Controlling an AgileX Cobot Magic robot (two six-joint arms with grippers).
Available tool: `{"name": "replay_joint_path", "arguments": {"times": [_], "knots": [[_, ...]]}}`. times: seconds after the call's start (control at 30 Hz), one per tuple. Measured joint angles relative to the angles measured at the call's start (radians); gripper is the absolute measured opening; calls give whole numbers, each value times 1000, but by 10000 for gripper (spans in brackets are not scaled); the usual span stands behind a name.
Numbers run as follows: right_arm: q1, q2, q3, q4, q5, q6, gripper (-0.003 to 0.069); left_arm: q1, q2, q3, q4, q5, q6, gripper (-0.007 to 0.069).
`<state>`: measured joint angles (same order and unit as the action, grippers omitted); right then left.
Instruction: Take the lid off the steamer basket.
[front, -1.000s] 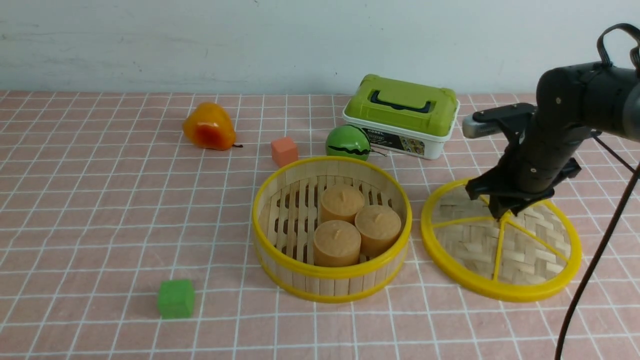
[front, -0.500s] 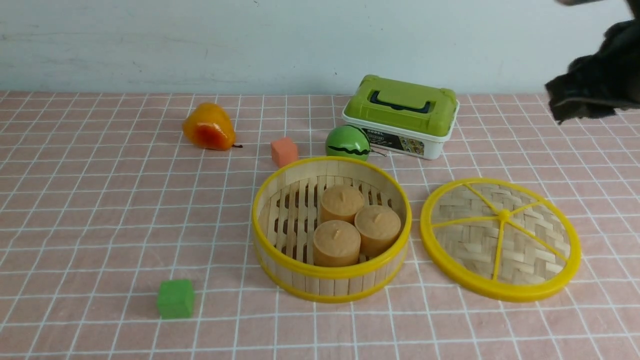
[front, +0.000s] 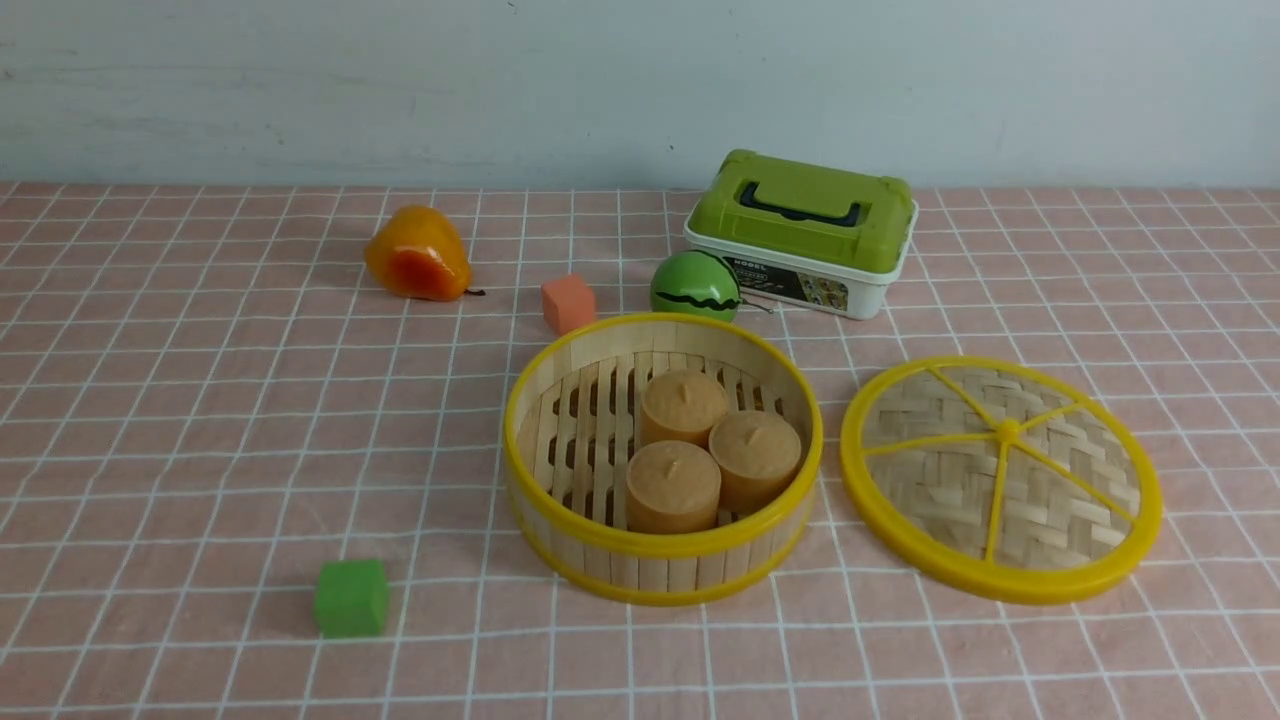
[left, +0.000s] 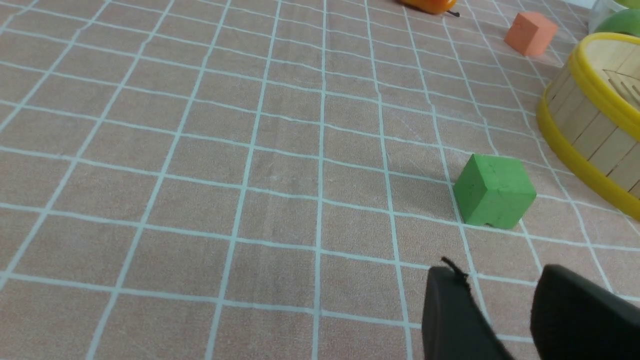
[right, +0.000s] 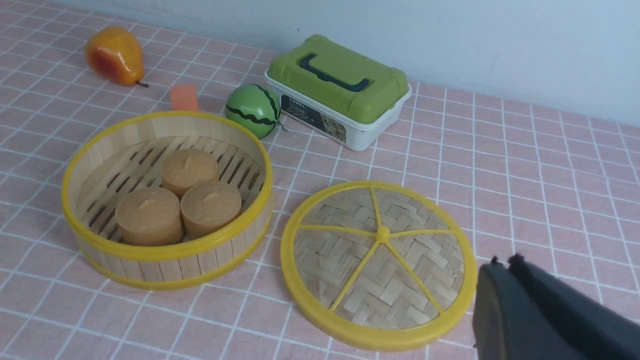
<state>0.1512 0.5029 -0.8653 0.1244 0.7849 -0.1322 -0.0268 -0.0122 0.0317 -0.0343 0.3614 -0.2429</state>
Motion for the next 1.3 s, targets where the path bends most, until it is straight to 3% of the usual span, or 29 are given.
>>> {"name": "replay_joint_path", "arguments": {"times": [0.3,0.7,0.93,1.17,1.3], "knots": [[0,-163,83,-23,4,0,-21,0,0,0,0,0,0,239],[-1,-172,140,-42,-18,0,-21,0,0,0,0,0,0,239],[-1,-172,306,-46,-262,0,-21,0,0,0,0,0,0,239],[-26,-244,678,-71,-664,17,-21,0,0,0,0,0,0,239],[-74,-355,845,-72,-785,70,-21,0,0,0,0,0,0,239]]}}
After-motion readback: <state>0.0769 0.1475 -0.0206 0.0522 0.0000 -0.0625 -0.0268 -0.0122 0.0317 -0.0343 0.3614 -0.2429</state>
